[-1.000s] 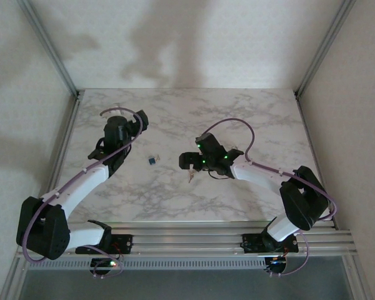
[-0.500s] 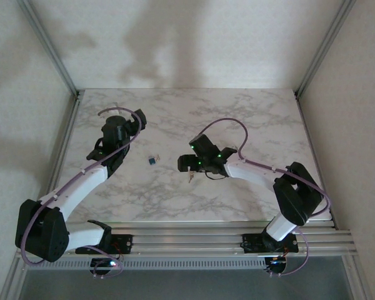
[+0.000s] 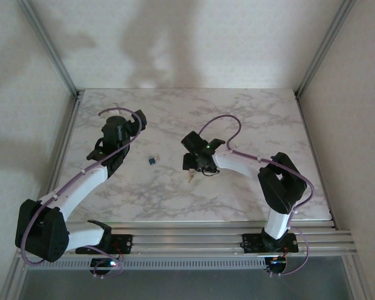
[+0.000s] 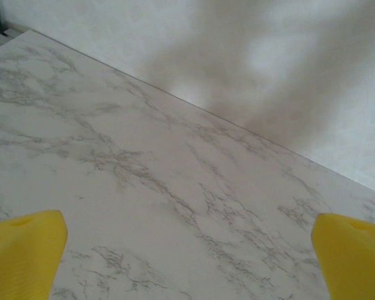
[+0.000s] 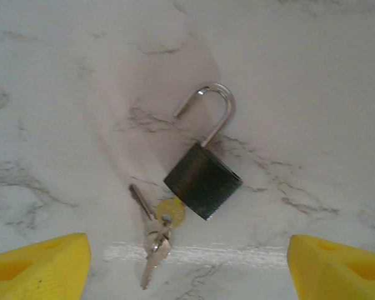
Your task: Lock with the key
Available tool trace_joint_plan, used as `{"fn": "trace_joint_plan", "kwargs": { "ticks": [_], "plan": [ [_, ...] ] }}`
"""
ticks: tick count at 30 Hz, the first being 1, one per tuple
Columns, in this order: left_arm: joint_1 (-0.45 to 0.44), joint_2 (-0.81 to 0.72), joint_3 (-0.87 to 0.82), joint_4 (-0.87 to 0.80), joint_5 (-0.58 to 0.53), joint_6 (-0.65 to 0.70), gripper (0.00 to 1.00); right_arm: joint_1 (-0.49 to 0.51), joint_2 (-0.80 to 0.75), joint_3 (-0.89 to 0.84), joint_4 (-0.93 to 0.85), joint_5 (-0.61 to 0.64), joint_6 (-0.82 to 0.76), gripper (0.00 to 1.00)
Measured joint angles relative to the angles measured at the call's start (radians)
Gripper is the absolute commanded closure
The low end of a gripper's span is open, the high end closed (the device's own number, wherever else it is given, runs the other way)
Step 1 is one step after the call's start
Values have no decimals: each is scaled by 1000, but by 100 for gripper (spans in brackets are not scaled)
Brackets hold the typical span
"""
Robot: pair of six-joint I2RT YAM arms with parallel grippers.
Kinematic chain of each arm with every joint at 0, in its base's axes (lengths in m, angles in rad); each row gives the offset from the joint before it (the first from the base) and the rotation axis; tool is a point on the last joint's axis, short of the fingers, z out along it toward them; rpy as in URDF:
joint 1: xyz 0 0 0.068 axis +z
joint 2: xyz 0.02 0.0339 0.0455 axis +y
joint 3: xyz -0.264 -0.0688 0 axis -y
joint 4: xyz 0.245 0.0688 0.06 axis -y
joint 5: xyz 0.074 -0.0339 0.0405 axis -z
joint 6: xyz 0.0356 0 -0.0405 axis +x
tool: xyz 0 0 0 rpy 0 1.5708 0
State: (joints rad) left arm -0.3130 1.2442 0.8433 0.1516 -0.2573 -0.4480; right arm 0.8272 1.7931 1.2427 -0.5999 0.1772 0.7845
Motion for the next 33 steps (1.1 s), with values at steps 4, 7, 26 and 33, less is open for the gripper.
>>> {"fn": "trace_joint_plan", "kwargs": {
  "ticks": [4, 7, 26, 33],
  "plan": [
    [0, 0, 0, 0, 3, 0, 0, 0, 21, 24, -47, 14, 37, 25],
    [0, 0, 0, -2, 3, 0, 1, 0, 31, 42, -70, 13, 54, 31],
    [0, 6, 6, -22, 11, 0, 1, -1, 156, 134, -94, -18, 85, 44],
    [0, 14, 8, -23, 20, 0, 1, -13, 176, 136, -98, -23, 86, 46]
  ]
}}
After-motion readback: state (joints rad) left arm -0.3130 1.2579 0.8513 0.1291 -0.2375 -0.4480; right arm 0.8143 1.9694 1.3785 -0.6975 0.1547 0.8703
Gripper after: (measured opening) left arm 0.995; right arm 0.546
